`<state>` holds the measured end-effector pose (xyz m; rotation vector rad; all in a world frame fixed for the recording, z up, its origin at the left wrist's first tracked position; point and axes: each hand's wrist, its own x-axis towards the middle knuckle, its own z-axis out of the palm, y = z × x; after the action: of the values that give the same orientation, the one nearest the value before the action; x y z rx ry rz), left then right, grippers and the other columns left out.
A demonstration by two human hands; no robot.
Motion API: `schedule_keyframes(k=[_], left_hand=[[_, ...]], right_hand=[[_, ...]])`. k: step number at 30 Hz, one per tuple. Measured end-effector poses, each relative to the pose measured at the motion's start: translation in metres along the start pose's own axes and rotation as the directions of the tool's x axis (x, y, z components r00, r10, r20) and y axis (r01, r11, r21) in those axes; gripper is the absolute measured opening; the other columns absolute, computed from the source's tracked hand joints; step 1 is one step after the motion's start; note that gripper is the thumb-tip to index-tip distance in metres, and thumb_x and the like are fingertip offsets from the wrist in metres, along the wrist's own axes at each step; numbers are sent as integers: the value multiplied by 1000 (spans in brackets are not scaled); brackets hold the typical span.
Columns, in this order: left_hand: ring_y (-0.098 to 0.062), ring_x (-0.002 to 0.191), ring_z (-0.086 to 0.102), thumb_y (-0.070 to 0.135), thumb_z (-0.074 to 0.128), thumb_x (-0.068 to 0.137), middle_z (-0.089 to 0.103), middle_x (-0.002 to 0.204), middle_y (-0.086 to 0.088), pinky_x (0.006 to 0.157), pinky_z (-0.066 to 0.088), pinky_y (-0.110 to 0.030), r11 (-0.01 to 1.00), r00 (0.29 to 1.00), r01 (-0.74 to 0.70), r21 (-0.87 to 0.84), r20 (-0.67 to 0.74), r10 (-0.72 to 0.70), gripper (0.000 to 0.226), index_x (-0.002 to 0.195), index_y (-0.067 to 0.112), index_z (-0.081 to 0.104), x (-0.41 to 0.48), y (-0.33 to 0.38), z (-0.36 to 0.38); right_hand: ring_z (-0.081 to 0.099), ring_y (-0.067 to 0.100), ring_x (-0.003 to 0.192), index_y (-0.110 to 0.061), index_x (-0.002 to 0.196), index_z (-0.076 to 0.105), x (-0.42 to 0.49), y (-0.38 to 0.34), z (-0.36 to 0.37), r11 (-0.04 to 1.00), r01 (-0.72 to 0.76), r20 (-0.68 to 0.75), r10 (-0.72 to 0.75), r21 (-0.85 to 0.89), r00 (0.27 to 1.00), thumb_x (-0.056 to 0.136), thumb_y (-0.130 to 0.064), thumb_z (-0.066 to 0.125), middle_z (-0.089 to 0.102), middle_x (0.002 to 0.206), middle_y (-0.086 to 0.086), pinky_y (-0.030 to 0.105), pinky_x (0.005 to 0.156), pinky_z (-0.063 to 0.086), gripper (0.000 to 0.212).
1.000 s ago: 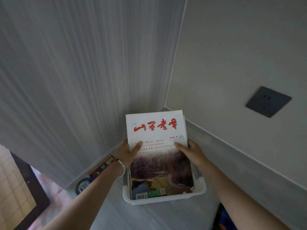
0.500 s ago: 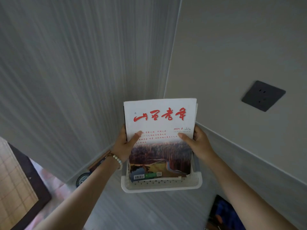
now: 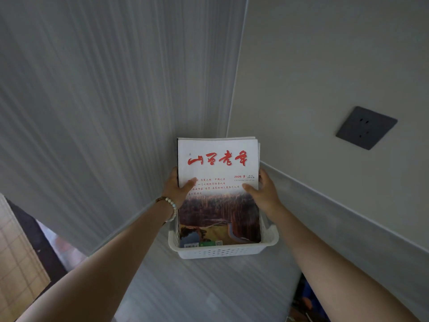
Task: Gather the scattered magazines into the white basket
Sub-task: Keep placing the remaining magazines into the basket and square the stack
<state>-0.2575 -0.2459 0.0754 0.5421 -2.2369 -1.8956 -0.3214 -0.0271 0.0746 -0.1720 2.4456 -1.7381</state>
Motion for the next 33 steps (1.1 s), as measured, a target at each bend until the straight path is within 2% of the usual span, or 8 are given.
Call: schedule_keyframes(k=[7, 12, 15, 18, 21, 25, 29, 33], left_hand=[[-33, 117, 52, 23, 68, 79, 51, 130, -16, 96, 47, -50, 996, 998, 27, 87, -52, -23, 65, 132, 11, 33, 4, -9, 4], [-20, 129, 33, 39, 65, 77, 33, 142, -8, 107, 33, -40, 942, 933, -198, 272, -241, 266, 76, 139, 20, 25, -37, 0, 29], [1, 122, 26, 47, 60, 76, 35, 138, 1, 102, 26, -24, 897, 906, -369, 242, -120, 405, 67, 133, 28, 31, -81, 6, 66], [7, 114, 25, 56, 56, 74, 38, 132, 6, 96, 30, -24, 886, 911, -408, 220, 45, 409, 64, 130, 36, 33, -121, 6, 109], [4, 111, 38, 57, 57, 73, 37, 126, 16, 88, 40, -25, 932, 922, -343, 120, 232, 309, 58, 123, 55, 26, -162, -6, 147], [-14, 126, 38, 56, 58, 76, 26, 141, 6, 98, 43, -34, 946, 897, -152, 285, 442, 11, 78, 139, 32, 19, -208, -43, 182], [-27, 128, 37, 46, 61, 79, 27, 142, -7, 103, 37, -38, 874, 860, 12, 487, 441, -257, 80, 141, 17, 20, -234, -62, 196], [-30, 123, 41, 39, 61, 81, 38, 134, -11, 104, 37, -38, 763, 828, -75, 642, 466, -311, 68, 136, 13, 30, -239, -63, 198]], right_hand=[[45, 21, 129, -12, 135, 41, -17, 14, -12, 999, -42, -33, 41, -18, 999, 81, -11, 70, 51, 137, 7, 34, 102, 37, 62], [43, 14, 129, -13, 137, 43, -56, 25, -45, 996, -86, -153, 89, 30, 984, 83, -15, 68, 46, 142, 2, 32, 107, 36, 60], [46, 9, 119, -18, 133, 46, -99, 47, -76, 986, -154, -240, 163, 59, 957, 86, -16, 65, 48, 139, -1, 27, 103, 35, 51], [45, 15, 123, -19, 133, 46, -155, 77, -109, 964, -242, -323, 265, 113, 908, 88, -16, 62, 46, 141, 1, 38, 109, 35, 48], [41, 23, 131, -17, 133, 46, -211, 103, -135, 935, -324, -417, 355, 145, 837, 89, -15, 60, 43, 144, 5, 39, 106, 37, 46], [38, 22, 134, -18, 133, 46, -274, 126, -152, 864, -428, -504, 502, 265, 703, 86, -24, 63, 42, 145, 2, 40, 110, 33, 51], [42, 22, 130, -16, 130, 48, -320, 137, -148, 858, -426, -538, 512, 287, 669, 85, -17, 65, 46, 140, 6, 36, 108, 35, 48], [53, 16, 107, -21, 108, 57, -350, 140, -134, 868, -364, -583, 497, 338, 643, 80, -11, 70, 60, 112, -2, 27, 91, 40, 32]])
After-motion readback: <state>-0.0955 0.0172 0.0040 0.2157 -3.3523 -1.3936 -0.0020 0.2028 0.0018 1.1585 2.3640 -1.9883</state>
